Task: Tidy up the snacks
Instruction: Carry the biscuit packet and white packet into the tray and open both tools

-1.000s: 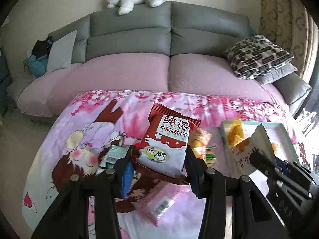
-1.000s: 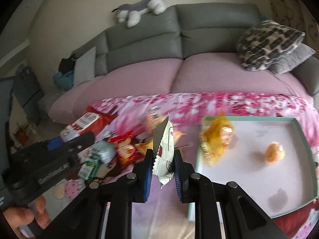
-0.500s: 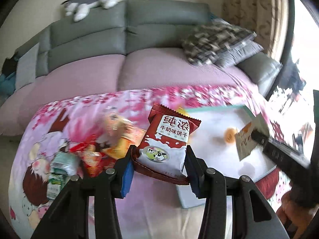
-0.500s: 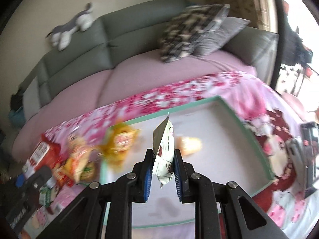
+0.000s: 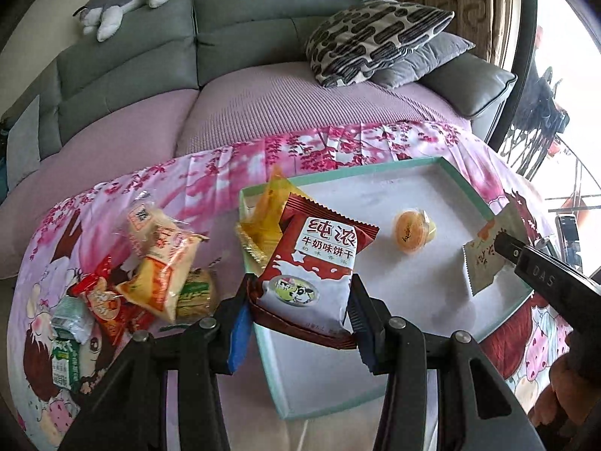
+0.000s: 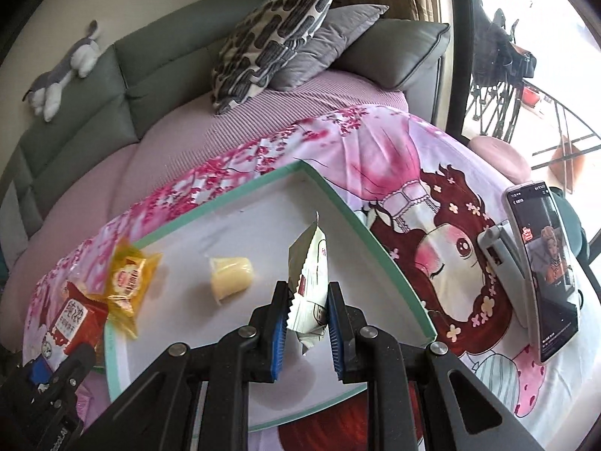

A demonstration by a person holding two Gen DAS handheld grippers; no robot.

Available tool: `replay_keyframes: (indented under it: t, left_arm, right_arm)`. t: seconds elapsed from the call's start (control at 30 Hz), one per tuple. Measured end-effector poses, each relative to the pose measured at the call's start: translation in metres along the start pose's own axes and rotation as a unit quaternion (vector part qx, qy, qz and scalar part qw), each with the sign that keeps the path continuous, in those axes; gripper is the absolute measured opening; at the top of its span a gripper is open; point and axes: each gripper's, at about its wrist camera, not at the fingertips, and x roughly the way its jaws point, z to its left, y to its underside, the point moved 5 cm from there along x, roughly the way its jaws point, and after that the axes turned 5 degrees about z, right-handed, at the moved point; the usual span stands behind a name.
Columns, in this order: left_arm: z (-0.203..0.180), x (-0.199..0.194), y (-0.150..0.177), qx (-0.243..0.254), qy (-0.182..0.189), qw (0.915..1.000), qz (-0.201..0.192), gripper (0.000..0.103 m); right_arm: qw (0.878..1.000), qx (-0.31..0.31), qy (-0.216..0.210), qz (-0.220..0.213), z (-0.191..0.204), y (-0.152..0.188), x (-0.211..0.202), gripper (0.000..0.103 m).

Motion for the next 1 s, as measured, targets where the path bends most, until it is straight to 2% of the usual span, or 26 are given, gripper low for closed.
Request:
replay_keyframes:
  t: [0.13, 0.23, 0.33, 0.53, 0.6, 0.63, 0.67, 0.7, 0.73, 0.8, 0.87, 1.0]
  left_arm:
    - [-0.008, 0.011, -0.001, 0.002, 0.007, 0.9999, 0.008, 0.049]
    - [-0.013, 0.017, 0.001, 0.002, 0.016, 0.9997, 0.021, 0.054]
    - [-0.012, 0.016, 0.000, 0.001, 0.010, 0.9998, 0.019, 0.060]
    - [-0.002, 0.014, 0.000, -0.015, 0.003, 0.9996, 0.022, 0.063]
    - [0.004, 0.014, 0.000, -0.026, -0.005, 0.9993, 0.026, 0.071]
    - [0.007, 0.014, 0.001, -0.031, -0.008, 0.9991, 0.027, 0.077]
    - [0.011, 0.015, 0.001, -0.039, -0.011, 0.9988, 0.030, 0.078]
    - [0.015, 0.016, 0.002, -0.046, -0.012, 0.9983, 0.033, 0.078]
    - [0.018, 0.016, 0.002, -0.052, -0.015, 0.9979, 0.035, 0.078]
    - [0.025, 0.018, 0.004, -0.063, -0.025, 0.9970, 0.038, 0.080]
    - [0.034, 0.020, 0.006, -0.076, -0.044, 0.9954, 0.039, 0.091]
    - [0.054, 0.020, 0.008, -0.102, -0.080, 0.9910, 0.034, 0.094]
  right_arm:
    - [1.000, 0.002, 0.004, 0.001, -0.002, 0.000, 0.003, 0.021]
    - [1.000, 0.000, 0.017, -0.001, -0.004, 0.000, 0.003, 0.022]
    - [1.000, 0.003, 0.015, 0.001, -0.005, -0.001, 0.003, 0.022]
    - [1.000, 0.005, 0.012, 0.003, -0.006, -0.001, 0.003, 0.022]
    - [1.000, 0.005, 0.012, 0.004, -0.005, -0.001, 0.003, 0.023]
    - [1.000, 0.003, 0.011, 0.006, -0.004, 0.000, 0.003, 0.025]
    - [1.000, 0.002, 0.008, 0.009, -0.003, 0.000, 0.004, 0.027]
    - [1.000, 0.001, 0.005, 0.012, -0.002, 0.000, 0.006, 0.036]
    - [1.000, 0.000, 0.000, 0.016, -0.001, 0.001, 0.007, 0.056]
    - [1.000, -0.002, -0.007, 0.020, 0.003, 0.003, 0.009, 0.076]
    - [1.000, -0.008, -0.007, 0.021, 0.006, 0.003, 0.009, 0.075]
    - [0.999, -0.016, -0.006, 0.027, 0.011, 0.005, 0.012, 0.081]
